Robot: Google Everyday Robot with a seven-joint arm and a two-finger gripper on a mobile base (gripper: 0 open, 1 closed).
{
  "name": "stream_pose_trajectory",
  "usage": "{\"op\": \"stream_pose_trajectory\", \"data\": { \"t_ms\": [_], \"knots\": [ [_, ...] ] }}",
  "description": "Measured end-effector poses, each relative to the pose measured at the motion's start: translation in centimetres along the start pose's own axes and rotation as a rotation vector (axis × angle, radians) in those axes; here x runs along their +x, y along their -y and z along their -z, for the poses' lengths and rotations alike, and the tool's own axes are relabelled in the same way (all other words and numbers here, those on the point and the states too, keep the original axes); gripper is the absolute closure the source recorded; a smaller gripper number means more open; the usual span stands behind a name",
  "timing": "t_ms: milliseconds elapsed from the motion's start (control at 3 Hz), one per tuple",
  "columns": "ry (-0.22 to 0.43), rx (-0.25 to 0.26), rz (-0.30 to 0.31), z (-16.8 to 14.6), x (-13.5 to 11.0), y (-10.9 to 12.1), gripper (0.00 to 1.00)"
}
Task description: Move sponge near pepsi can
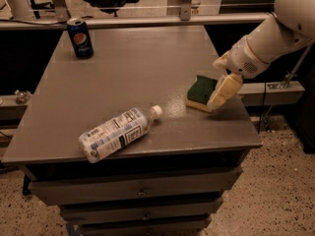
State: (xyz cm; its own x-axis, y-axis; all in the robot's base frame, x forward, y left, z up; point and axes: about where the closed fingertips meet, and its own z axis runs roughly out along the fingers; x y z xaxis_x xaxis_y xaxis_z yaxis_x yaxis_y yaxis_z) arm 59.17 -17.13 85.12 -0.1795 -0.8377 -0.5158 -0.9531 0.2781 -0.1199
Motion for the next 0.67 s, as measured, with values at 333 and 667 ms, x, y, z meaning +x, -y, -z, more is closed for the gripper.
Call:
{"op": "stream_pose_trajectory", "data": {
  "t_ms": [333, 667],
  "knots": [
    [-0.010, -0.017, -0.027, 0.01, 0.32, -0.29, 0.38],
    [-0.014, -0.028, -0.053, 0.35, 0.38, -0.30, 0.62]
  ]
}}
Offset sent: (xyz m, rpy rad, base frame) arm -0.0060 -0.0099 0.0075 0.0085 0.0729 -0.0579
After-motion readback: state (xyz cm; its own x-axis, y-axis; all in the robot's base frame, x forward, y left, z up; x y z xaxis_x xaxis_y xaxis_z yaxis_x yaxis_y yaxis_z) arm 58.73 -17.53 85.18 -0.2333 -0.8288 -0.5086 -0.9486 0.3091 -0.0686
